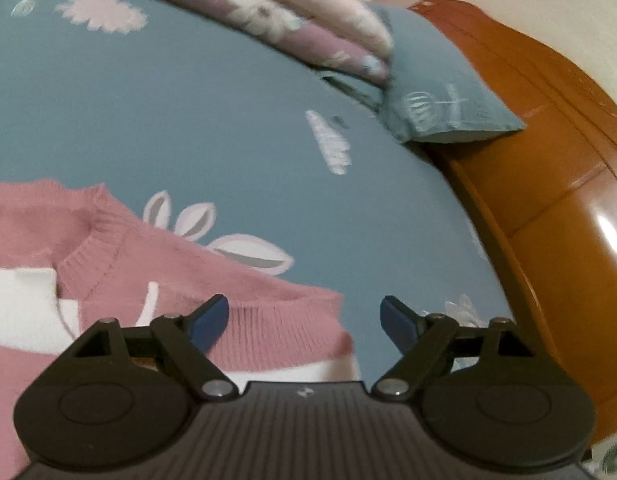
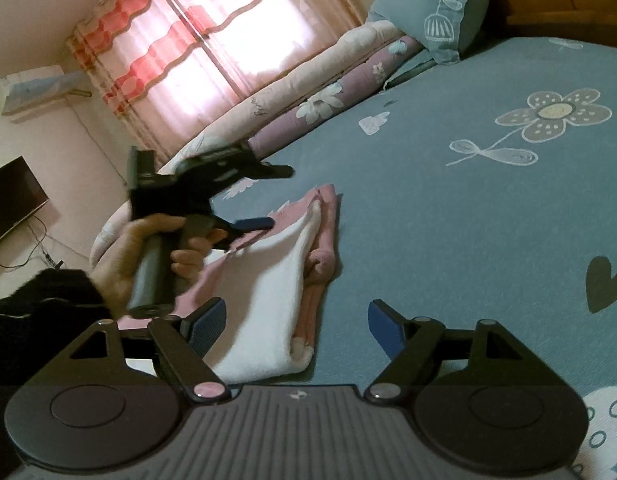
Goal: Fold clothes
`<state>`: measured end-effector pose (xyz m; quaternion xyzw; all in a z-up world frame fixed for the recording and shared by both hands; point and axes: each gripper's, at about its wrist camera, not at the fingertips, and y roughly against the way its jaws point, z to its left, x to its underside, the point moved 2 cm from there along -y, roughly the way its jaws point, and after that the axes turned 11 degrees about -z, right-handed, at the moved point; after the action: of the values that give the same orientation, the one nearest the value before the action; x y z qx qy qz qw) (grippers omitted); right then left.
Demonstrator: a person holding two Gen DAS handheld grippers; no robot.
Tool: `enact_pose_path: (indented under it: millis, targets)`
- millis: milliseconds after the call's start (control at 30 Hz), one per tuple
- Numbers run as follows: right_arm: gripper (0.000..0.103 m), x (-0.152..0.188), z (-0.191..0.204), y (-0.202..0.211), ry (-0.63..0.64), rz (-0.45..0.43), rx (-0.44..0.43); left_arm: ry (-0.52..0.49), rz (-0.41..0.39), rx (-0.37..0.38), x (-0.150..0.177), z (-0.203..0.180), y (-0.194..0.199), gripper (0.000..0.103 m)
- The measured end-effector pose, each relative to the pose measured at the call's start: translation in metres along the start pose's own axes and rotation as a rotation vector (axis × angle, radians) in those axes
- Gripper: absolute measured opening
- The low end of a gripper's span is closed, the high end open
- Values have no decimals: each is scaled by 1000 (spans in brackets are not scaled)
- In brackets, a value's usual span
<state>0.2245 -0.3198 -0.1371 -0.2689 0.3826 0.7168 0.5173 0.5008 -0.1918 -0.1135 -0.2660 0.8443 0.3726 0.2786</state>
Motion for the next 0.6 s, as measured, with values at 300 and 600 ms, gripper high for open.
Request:
enact_pose_path:
  millis: [300,600]
  targets:
    - [82,1,0,2,1,0,1,29,-57,40,-1,-2,4,83]
    - [82,2,3,0,15,5,0,-45,-10,18,23,-11,-29,83]
